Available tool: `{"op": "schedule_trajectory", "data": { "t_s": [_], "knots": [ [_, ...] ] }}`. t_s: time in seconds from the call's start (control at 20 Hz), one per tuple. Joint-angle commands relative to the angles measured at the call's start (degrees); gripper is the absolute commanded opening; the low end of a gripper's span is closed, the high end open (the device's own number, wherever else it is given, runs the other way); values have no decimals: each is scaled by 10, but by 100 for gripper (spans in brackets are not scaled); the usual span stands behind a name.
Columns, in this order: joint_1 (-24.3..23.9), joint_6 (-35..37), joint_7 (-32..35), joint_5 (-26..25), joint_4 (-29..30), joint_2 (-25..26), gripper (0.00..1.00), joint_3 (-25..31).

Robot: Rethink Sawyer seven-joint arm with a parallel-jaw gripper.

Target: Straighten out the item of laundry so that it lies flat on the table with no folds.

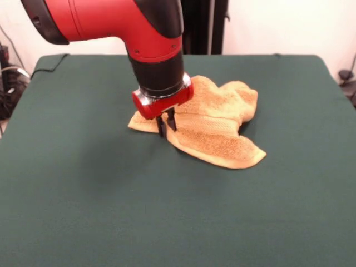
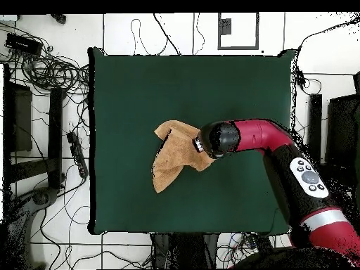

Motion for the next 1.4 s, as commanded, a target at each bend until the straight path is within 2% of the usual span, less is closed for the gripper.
{"op": "schedule_trajectory", "data": {
  "t_s": [0.05,0.25,0.6,1.0,1.4],
  "knots": [
    [57,-95,223,12,-22,-26,0,-83],
    [60,-50,125,22,-92,-19,0,-66],
    [63,11,-3,9,-191,3,0,-29],
    [59,52,-94,-11,-250,23,0,10],
    [44,67,-185,-25,-272,35,0,61]
  ]
}}
